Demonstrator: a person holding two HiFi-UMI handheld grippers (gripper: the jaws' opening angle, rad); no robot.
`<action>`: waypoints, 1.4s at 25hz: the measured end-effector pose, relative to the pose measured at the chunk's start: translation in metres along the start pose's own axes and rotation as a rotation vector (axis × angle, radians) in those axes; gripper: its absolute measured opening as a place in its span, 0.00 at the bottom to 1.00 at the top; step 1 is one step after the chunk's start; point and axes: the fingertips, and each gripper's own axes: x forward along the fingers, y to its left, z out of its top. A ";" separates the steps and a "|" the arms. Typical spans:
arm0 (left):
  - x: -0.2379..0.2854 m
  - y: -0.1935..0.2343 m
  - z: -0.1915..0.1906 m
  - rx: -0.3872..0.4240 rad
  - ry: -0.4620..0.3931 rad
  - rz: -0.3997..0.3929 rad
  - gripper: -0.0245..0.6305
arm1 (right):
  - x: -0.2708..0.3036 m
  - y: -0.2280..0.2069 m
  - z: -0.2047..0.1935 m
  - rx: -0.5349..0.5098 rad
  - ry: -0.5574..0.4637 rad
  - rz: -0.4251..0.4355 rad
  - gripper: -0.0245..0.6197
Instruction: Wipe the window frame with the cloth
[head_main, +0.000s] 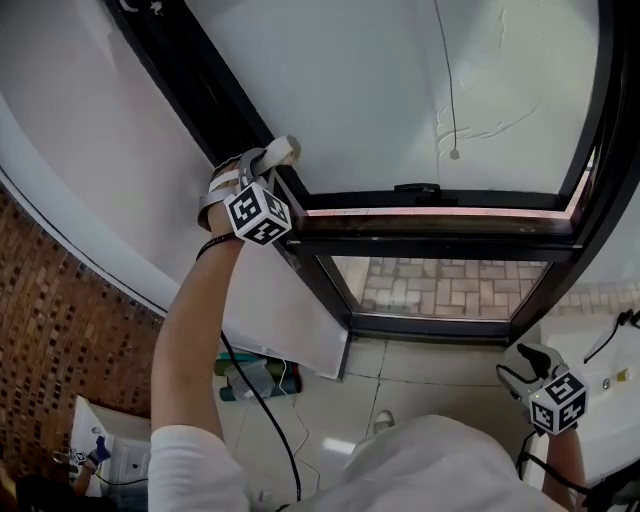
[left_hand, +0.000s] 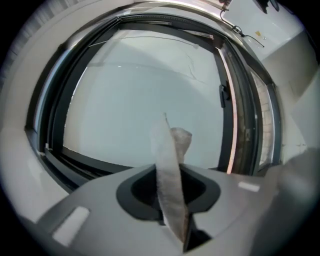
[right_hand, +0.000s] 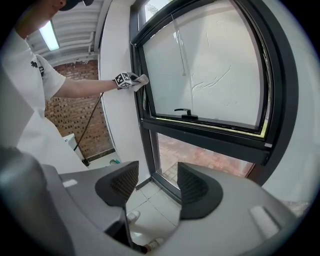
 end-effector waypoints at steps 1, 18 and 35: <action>0.005 -0.014 -0.002 -0.008 0.002 -0.015 0.20 | 0.000 0.000 -0.001 0.001 0.006 -0.004 0.42; 0.044 -0.209 -0.027 -0.062 -0.050 -0.239 0.20 | 0.010 0.034 -0.006 0.020 0.082 -0.061 0.42; 0.052 -0.280 -0.031 -0.203 -0.141 -0.401 0.19 | 0.023 0.056 0.000 0.028 0.130 -0.089 0.42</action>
